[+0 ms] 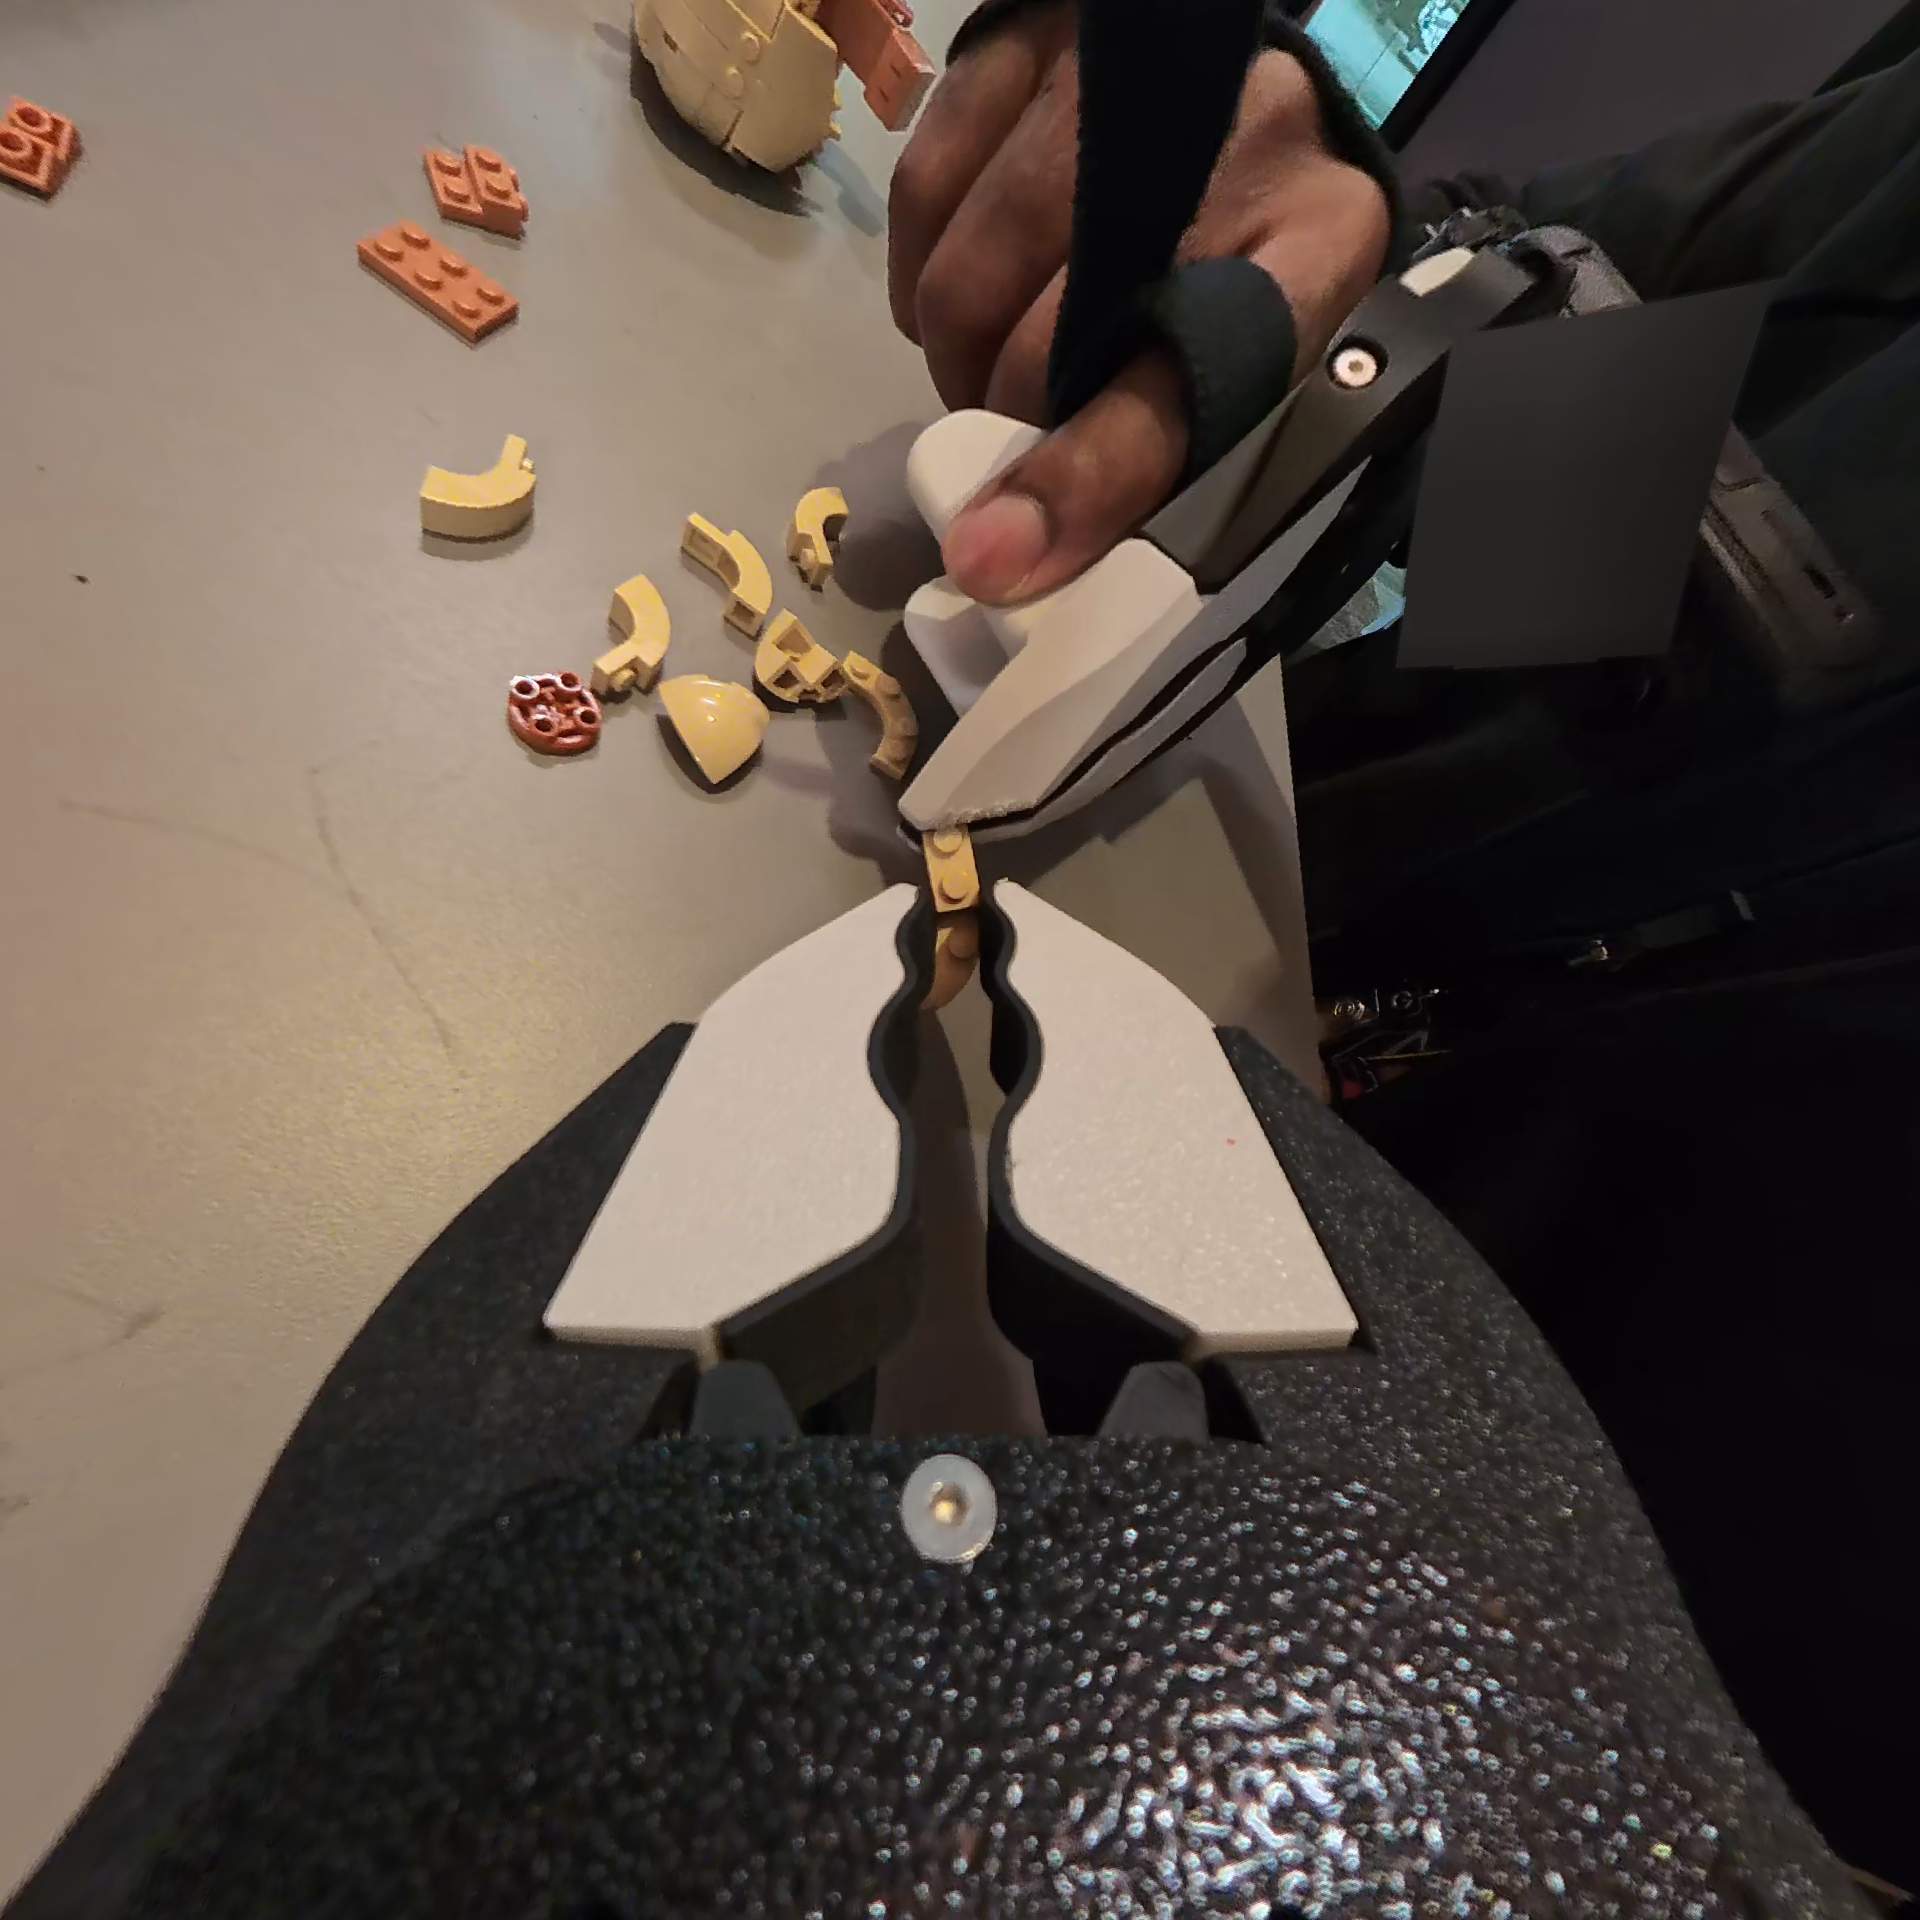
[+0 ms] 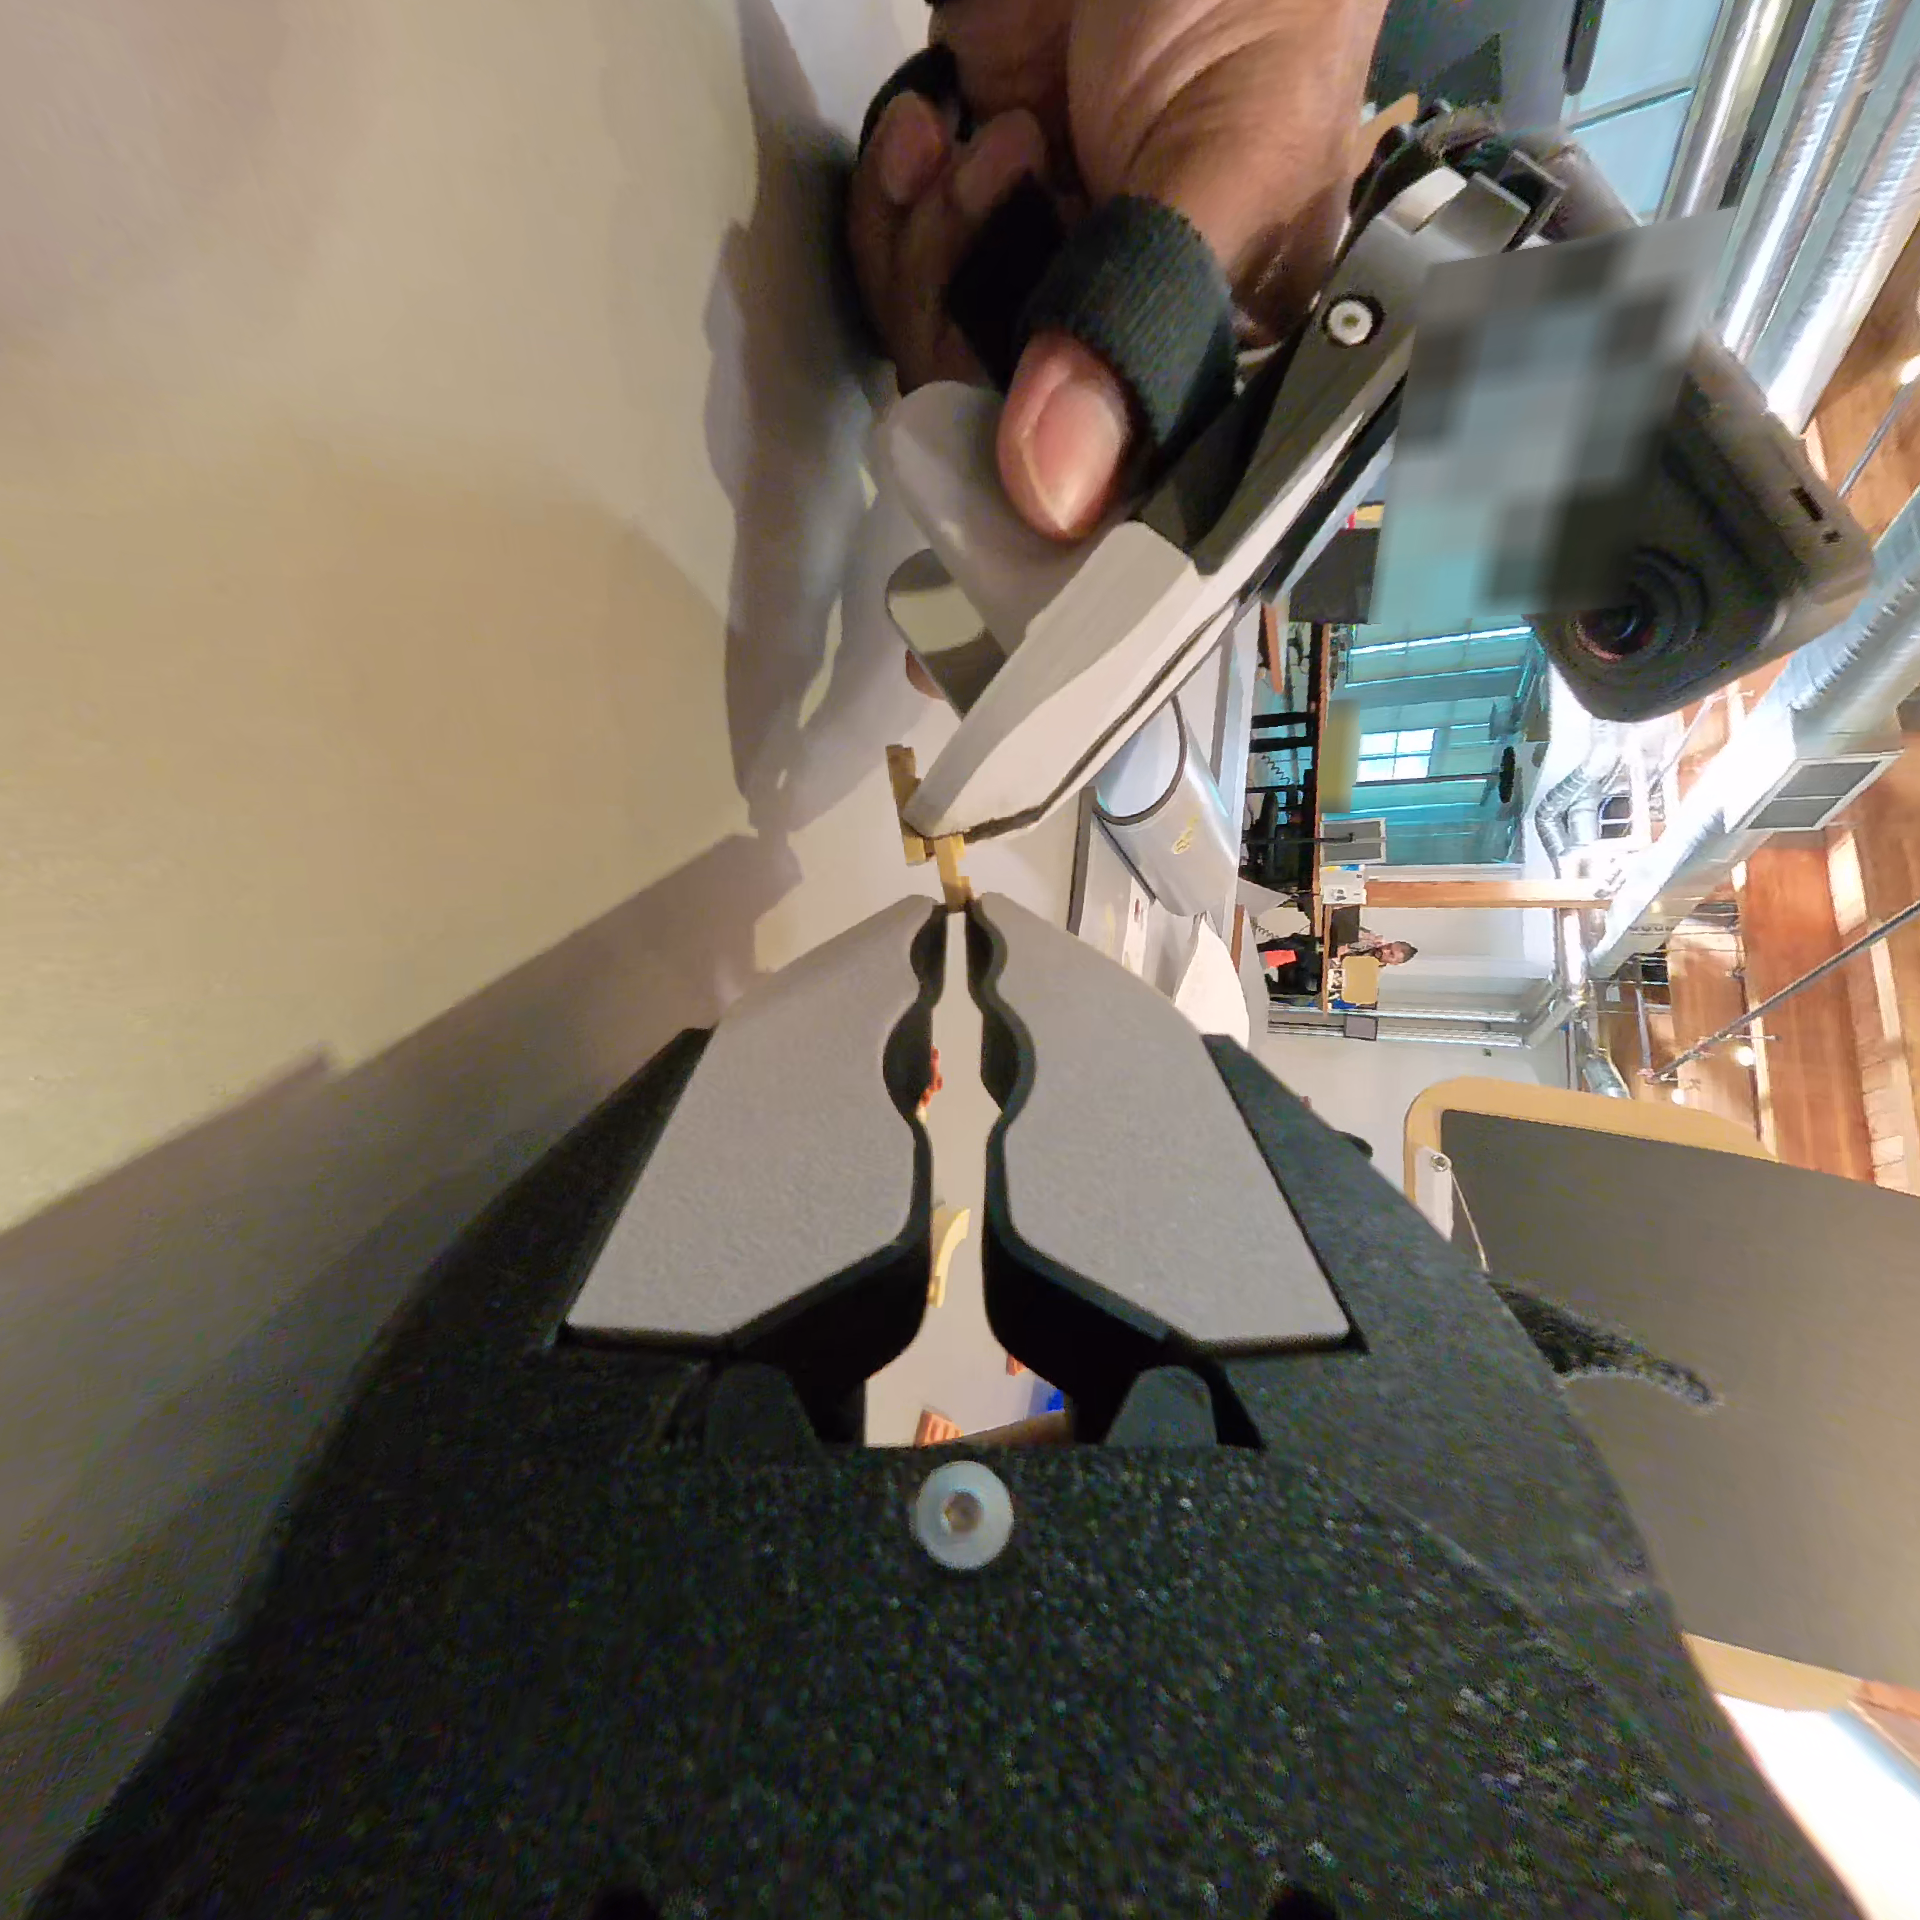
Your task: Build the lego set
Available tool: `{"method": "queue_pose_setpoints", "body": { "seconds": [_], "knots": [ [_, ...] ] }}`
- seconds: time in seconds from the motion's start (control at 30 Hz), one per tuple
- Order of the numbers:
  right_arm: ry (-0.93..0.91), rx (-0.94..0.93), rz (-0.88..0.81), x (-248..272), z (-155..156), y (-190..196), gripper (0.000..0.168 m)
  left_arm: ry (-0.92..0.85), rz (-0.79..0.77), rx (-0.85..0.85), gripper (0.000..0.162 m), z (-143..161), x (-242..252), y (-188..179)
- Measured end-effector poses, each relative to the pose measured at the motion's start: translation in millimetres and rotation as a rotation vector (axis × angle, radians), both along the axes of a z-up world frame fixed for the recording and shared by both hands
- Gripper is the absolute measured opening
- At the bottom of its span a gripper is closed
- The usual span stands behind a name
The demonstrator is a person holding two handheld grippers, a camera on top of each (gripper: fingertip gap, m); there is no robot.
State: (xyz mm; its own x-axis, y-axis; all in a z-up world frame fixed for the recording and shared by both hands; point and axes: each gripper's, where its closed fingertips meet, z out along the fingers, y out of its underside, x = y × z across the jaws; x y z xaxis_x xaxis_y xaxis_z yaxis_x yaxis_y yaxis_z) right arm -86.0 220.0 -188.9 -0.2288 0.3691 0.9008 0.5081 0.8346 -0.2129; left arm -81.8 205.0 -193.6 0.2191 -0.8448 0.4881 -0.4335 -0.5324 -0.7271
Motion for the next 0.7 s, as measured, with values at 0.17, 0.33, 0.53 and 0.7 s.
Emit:
{"method": "queue_pose_setpoints", "body": {
  "seconds": [0.17,0.33,0.53,0.7],
  "knots": [
    [0.005,-0.016,0.001,0.0,-0.5,-0.1,0.003,0.006,0.005,0.014,0.007,-0.3,0.0,0.0],
    [0.027,-0.033,0.015,0.0,3.2,-0.5,0.003,-0.026,0.008,0.022,0.007,4.1,-0.6,-0.2],
    [0.033,-0.026,0.024,-0.9,3.5,-1.1,0.006,-0.031,0.002,0.022,0.007,4.8,-0.7,-1.0],
    [0.035,-0.027,0.027,-1.4,3.5,-1.4,0.010,-0.037,0.001,0.021,0.007,5.5,-0.9,-1.1]
  ]
}}
